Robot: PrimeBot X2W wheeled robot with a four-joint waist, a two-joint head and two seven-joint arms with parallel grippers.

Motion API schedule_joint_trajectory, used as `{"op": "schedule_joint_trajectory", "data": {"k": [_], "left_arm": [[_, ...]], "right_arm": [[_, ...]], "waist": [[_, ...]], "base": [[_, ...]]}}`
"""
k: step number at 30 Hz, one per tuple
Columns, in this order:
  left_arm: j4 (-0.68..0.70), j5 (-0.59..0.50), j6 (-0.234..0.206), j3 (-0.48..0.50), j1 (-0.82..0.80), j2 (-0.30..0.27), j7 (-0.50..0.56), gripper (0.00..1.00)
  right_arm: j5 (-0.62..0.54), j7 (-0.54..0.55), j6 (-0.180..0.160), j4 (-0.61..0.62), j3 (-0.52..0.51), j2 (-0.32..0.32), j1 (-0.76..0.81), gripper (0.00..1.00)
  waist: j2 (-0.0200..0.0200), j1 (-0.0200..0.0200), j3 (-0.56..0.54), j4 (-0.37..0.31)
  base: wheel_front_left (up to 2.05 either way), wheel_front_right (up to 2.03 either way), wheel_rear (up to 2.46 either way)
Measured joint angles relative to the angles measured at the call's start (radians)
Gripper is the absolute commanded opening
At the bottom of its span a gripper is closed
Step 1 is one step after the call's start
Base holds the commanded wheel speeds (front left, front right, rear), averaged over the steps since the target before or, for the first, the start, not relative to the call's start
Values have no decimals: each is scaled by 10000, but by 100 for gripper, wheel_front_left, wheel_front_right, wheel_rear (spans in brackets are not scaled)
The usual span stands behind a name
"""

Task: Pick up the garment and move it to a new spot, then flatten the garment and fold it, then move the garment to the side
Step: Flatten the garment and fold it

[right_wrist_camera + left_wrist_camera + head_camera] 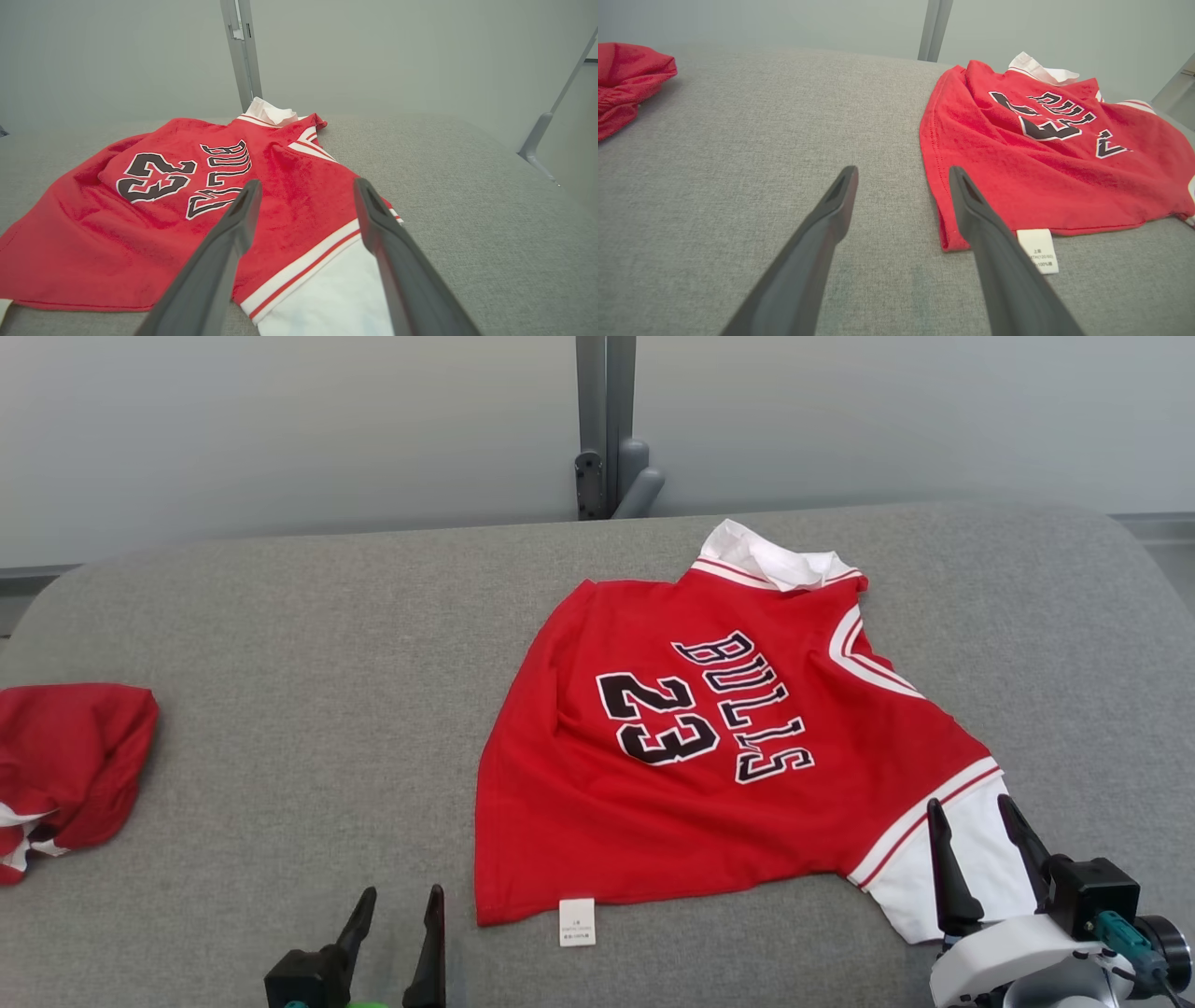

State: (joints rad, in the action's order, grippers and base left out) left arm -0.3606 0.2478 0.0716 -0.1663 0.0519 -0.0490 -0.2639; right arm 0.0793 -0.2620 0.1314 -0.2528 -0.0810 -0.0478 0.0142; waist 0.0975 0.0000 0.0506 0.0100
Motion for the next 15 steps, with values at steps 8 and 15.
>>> {"op": "schedule_joint_trajectory", "data": {"k": [8,15], "left_arm": [[-867,1047,374,-759,-492,0,0,100],[-1383,1450,514,-1097,-982,4,0,100]], "right_arm": [[-113,0,0,-324,59,-81,-264,100],[-128,0,0,-504,-27,-232,-524,100]], "waist": [[0,0,663,-331],[-1,0,1319,-678]], "base": [[0,0,0],[0,0,0]]}}
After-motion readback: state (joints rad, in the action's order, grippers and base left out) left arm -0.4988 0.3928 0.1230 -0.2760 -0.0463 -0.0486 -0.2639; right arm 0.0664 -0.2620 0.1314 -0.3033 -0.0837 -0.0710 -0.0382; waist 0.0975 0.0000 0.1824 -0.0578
